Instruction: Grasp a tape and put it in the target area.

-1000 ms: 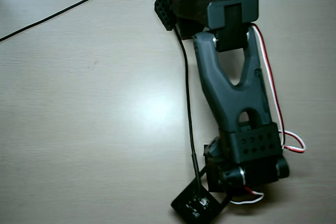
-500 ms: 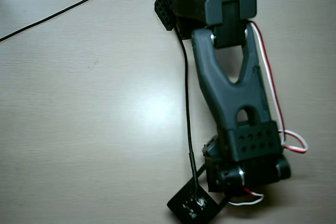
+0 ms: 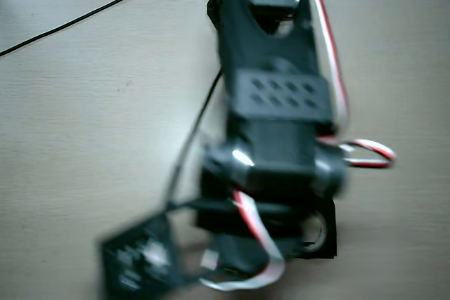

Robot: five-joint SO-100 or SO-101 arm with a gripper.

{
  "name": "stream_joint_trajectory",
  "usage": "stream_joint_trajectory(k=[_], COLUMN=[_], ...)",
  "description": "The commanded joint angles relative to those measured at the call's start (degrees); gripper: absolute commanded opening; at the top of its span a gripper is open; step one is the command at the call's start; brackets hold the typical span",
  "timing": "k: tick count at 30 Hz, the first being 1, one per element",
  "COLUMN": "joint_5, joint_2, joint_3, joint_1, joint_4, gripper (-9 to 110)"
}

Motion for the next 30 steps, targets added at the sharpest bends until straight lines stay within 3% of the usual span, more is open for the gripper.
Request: stream_joint_trajectory(k=[1, 8, 30], joint_5=[1.05, -1.32, -0.18], joint_2=[4.92, 13.01, 21.36], joint_3=[0.00, 6.15, 18.54], joint_1=[5.19, 13.18, 9.49], joint_4=[0.35, 0.44, -1.76], gripper=[9, 9, 10])
